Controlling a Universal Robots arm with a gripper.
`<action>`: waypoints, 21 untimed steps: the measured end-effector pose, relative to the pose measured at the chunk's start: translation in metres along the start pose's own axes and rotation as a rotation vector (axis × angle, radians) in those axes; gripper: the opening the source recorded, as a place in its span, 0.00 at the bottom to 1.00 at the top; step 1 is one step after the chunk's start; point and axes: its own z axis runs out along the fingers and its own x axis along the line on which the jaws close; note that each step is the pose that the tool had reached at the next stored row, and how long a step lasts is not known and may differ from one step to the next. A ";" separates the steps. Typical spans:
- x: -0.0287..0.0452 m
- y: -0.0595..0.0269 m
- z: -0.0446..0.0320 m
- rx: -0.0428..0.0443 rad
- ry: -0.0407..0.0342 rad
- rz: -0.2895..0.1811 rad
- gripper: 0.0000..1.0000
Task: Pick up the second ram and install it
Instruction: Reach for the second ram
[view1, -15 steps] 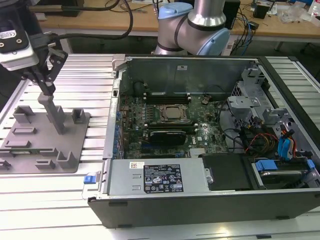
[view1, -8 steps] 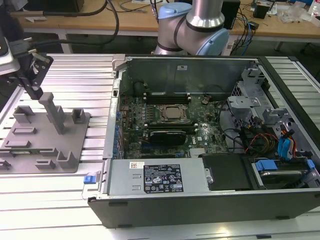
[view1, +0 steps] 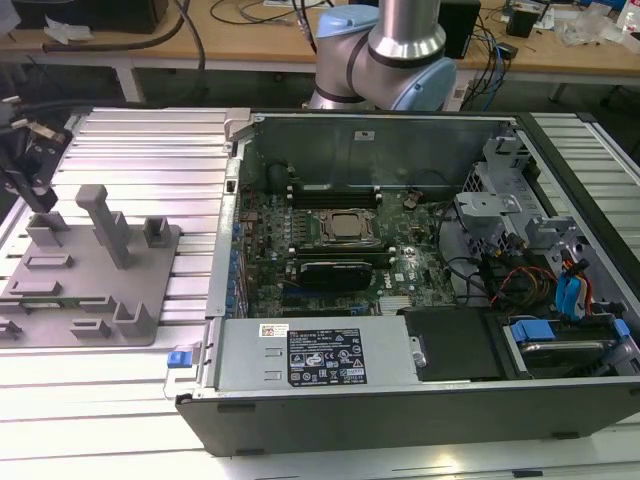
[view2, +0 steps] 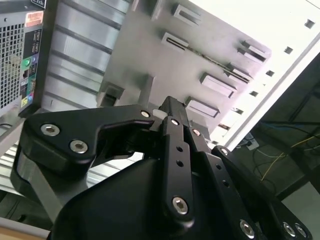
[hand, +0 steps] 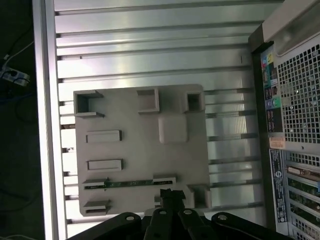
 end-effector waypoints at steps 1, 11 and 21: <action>0.0034 -0.0018 0.0025 0.0000 0.0001 0.000 0.08; 0.0266 -0.0091 0.0156 0.0000 0.0000 0.000 0.08; 0.0455 -0.0161 0.0261 0.0001 0.0003 0.000 0.08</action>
